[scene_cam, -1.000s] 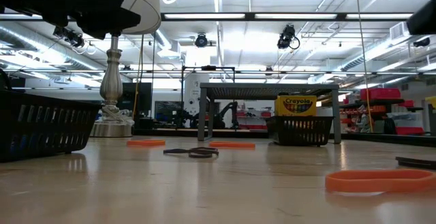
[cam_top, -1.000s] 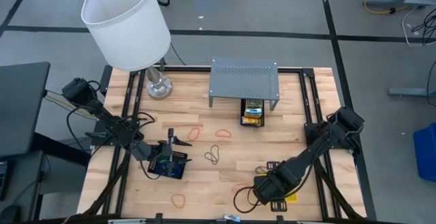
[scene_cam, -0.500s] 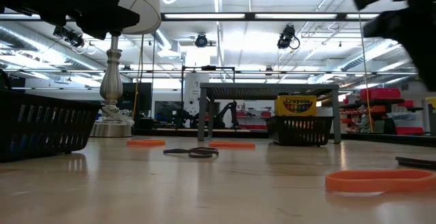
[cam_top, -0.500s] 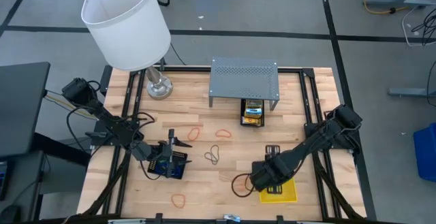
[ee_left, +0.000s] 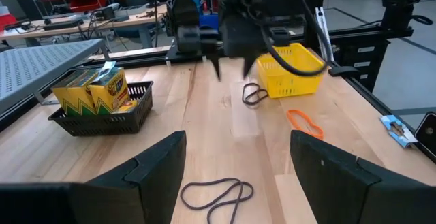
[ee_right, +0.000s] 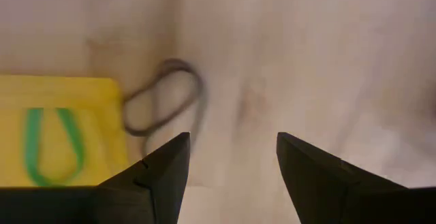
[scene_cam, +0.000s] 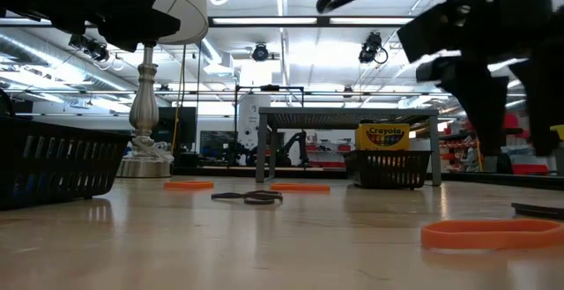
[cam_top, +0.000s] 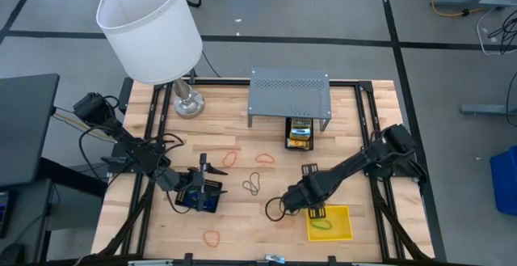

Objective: Pick & Place Office Desk Supplies
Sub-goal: Put the brown rubber band into the yellow bin

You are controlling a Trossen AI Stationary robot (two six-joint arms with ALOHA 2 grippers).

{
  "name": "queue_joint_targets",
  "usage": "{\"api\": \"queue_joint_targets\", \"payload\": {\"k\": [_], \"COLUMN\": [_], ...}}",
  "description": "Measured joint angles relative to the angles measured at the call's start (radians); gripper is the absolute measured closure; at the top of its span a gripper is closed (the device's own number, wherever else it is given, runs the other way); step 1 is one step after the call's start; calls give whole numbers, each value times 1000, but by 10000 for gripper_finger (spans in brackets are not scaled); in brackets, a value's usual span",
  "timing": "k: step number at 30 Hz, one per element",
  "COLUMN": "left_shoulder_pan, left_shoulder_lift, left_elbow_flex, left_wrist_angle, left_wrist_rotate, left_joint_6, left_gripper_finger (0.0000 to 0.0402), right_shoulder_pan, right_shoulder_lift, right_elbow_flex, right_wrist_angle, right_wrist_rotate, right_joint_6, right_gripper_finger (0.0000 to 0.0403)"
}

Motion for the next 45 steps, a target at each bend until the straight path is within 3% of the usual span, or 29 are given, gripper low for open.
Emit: {"api": "queue_joint_targets", "payload": {"k": [10, 18, 29, 33, 38, 45], "left_shoulder_pan": [0, 0, 0, -1, -1, -1], "left_shoulder_lift": [0, 0, 0, 0, 0, 0], "left_elbow_flex": [0, 0, 0, 0, 0, 0], "left_wrist_angle": [-5, -5, -5, -5, -5, -5], "left_wrist_rotate": [0, 0, 0, -1, -1, -1], "left_joint_6": [1, 1, 3, 3, 3, 3], "left_gripper_finger": [136, 136, 136, 136, 144, 149], "right_shoulder_pan": [13, 14, 6, 8, 8, 13], "right_shoulder_lift": [30, 30, 23, 23, 25, 32], "right_elbow_flex": [0, -4, -165, -168, -169, -138], "right_wrist_angle": [143, 145, 282, 287, 290, 246], "right_wrist_rotate": [-136, -102, -103, -76, -66, -38], "right_joint_6": [-28, -45, -15, -15, -15, 11], "right_gripper_finger": [174, 174, 182, 237, 375, 399]}}
